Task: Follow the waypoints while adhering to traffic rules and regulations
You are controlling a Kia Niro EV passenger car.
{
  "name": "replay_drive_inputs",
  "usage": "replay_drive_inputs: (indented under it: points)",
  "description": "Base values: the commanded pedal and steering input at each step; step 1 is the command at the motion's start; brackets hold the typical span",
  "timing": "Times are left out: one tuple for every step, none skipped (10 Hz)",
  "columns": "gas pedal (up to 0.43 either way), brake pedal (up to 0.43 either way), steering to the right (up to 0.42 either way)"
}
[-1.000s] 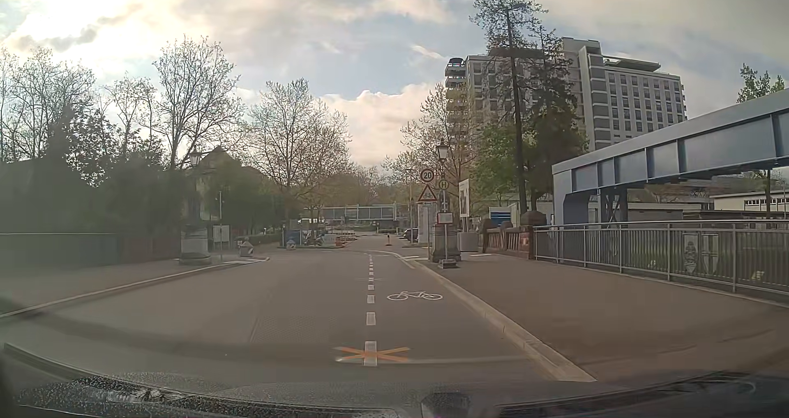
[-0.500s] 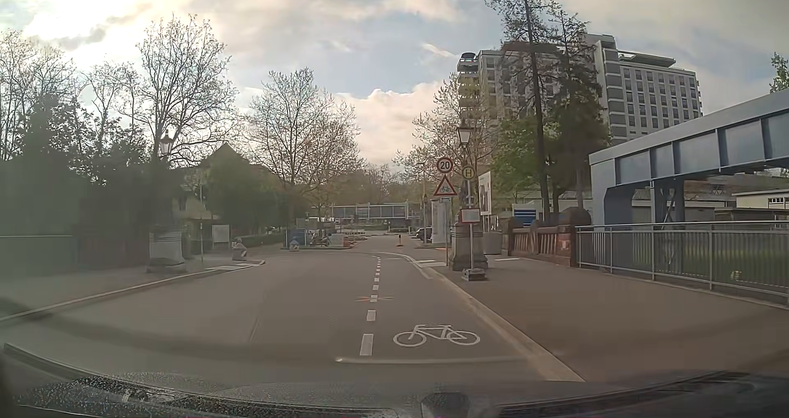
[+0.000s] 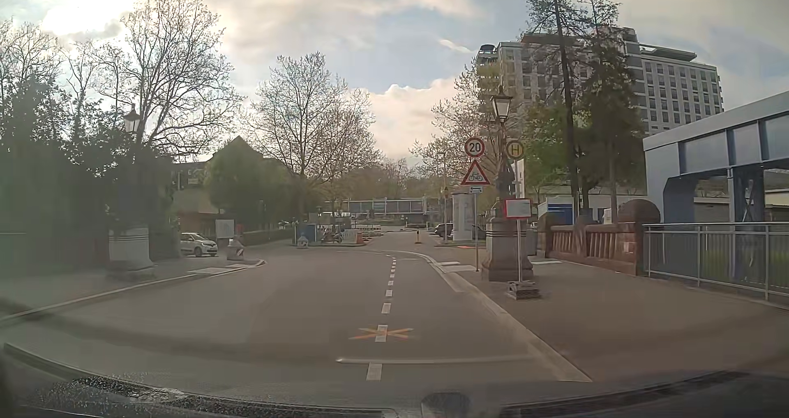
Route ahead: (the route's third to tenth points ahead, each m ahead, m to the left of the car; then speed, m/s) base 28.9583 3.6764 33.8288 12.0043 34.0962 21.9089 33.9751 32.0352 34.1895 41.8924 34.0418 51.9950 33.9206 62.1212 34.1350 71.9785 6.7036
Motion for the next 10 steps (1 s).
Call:
replay_drive_inputs:
  points:
    - [0.028,0.000,-0.026]
    - [0.020,0.000,-0.020]
    - [0.020,0.000,-0.016]
    - [0.008,0.000,-0.012]
    - [0.008,0.000,-0.009]
    - [0.008,0.000,-0.007]
    - [0.008,0.000,-0.005]
    - [0.008,0.000,-0.003]
    - [0.008,0.000,-0.003]
    - [0.008,0.000,-0.003]
